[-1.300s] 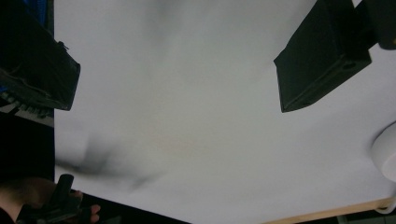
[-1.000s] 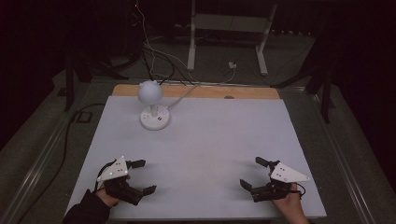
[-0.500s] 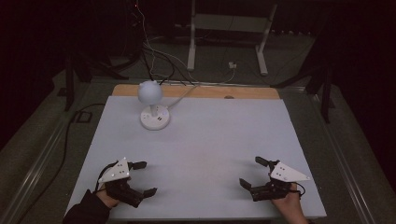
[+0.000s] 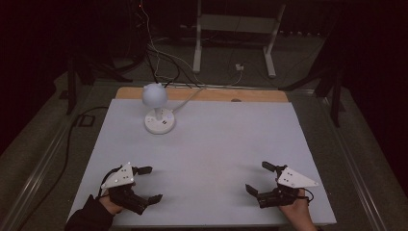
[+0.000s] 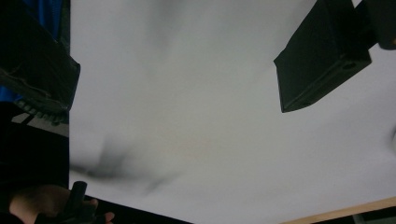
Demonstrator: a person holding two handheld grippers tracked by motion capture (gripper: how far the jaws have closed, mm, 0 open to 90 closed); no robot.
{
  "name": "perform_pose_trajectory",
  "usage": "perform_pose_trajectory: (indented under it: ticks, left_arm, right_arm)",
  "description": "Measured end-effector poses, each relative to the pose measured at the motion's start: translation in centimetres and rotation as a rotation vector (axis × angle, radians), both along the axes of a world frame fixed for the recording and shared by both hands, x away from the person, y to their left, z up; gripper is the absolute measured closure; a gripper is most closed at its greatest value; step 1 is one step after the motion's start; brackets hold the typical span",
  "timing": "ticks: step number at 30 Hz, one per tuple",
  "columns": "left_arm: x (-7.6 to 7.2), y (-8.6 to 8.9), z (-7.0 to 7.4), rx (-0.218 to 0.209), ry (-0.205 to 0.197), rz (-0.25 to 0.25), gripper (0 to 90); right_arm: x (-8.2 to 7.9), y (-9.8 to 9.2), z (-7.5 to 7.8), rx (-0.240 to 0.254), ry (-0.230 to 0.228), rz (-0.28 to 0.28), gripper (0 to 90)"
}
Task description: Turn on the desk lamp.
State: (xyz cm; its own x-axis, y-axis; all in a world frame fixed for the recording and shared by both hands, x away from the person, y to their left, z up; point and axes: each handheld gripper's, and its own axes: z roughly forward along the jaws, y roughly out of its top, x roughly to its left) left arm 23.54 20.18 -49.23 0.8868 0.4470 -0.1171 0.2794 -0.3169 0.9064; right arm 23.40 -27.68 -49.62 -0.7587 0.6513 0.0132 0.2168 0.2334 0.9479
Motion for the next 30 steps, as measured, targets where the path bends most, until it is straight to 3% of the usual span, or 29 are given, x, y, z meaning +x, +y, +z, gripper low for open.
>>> perform_pose_trajectory:
  ticks: [4,18,30]
  left_arm:
    - [0.2,0.0,0.6,-0.02,0.0,0.0,0.3]
    - [1.0,-0.8,2.0,-0.006,-0.025,0.014,0.3]
    - [2.4,-1.6,3.0,-0.008,-0.043,0.089,0.3]
  right_arm:
    - [0.0,0.0,0.0,0.003,-0.003,-0.003,0.0]
    - [0.0,0.2,0.1,0.004,-0.011,-0.004,0.0]
    - [0.0,0.2,0.2,0.008,-0.011,-0.009,0.0]
